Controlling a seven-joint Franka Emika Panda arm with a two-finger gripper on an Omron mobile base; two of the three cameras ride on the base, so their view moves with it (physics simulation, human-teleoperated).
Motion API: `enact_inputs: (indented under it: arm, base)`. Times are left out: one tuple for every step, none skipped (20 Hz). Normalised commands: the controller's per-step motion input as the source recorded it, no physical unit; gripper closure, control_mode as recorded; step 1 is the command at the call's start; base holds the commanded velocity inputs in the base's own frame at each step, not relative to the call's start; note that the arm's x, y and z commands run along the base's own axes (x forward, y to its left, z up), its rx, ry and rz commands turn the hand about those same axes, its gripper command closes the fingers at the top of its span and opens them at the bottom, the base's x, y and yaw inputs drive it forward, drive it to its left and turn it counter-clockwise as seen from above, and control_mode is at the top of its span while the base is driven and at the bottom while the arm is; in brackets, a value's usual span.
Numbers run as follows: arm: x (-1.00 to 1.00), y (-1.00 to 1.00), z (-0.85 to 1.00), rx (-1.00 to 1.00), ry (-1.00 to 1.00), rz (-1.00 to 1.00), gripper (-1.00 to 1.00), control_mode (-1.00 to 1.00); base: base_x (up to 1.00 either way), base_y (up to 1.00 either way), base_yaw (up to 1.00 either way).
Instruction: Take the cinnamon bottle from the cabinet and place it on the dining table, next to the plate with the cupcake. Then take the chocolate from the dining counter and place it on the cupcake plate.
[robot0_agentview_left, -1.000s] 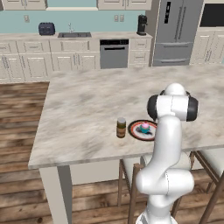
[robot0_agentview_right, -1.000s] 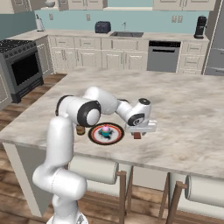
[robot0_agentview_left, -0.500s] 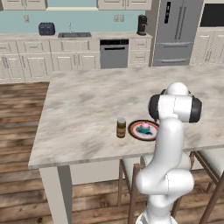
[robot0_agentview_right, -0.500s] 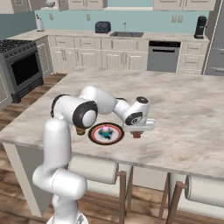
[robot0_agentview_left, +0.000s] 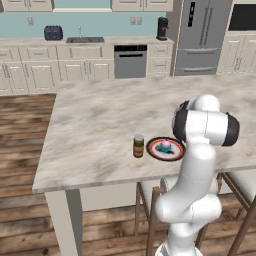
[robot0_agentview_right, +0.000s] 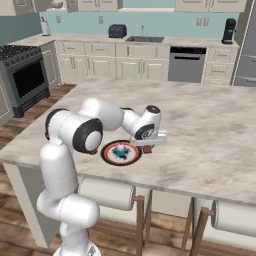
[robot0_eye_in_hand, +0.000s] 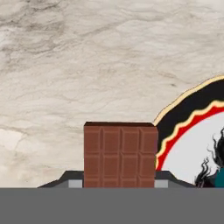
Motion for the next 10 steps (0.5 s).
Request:
enact_inputs:
  arm:
    - [-0.09, 1.00, 0.00, 0.00, 0.00, 0.00, 1.00, -1.00]
    - [-0.08, 1.00, 0.00, 0.00, 0.00, 0.00, 1.00, -1.00]
    - [-0.07, 1.00, 0.04, 0.00, 0.00, 0.00, 1.00, -1.00]
    - [-0.05, 1.00, 0.16, 0.00, 0.00, 0.00, 1.00, -1.00]
    - [0.00, 0.96, 0.21, 0.00, 0.00, 0.00, 1.00, -1.00]
    - [0.00, 0.86, 0.21, 0.00, 0.00, -0.01, 1.00, -1.00]
    - [0.00, 0.79, 0.21, 0.00, 0.00, -0.03, 1.00, -1.00]
    - [0.00, 0.61, 0.10, 0.00, 0.00, -0.05, 1.00, -1.00]
    - [0.00, 0.31, 0.04, 0.00, 0.00, -0.08, 1.00, -1.00]
    - [0.00, 0.21, 0.00, 0.00, 0.00, -0.10, 1.00, -1.00]
  base:
    - [0.00, 0.00, 0.00]
    - [0.00, 0.00, 0.00]
    - [0.00, 0.00, 0.00]
    - [0.00, 0.00, 0.00]
    - [0.00, 0.00, 0.00]
    - [0.00, 0.00, 0.00]
    - [0.00, 0.00, 0.00]
    - [0.00, 0.00, 0.00]
    - [0.00, 0.00, 0.00]
    - [0.00, 0.00, 0.00]
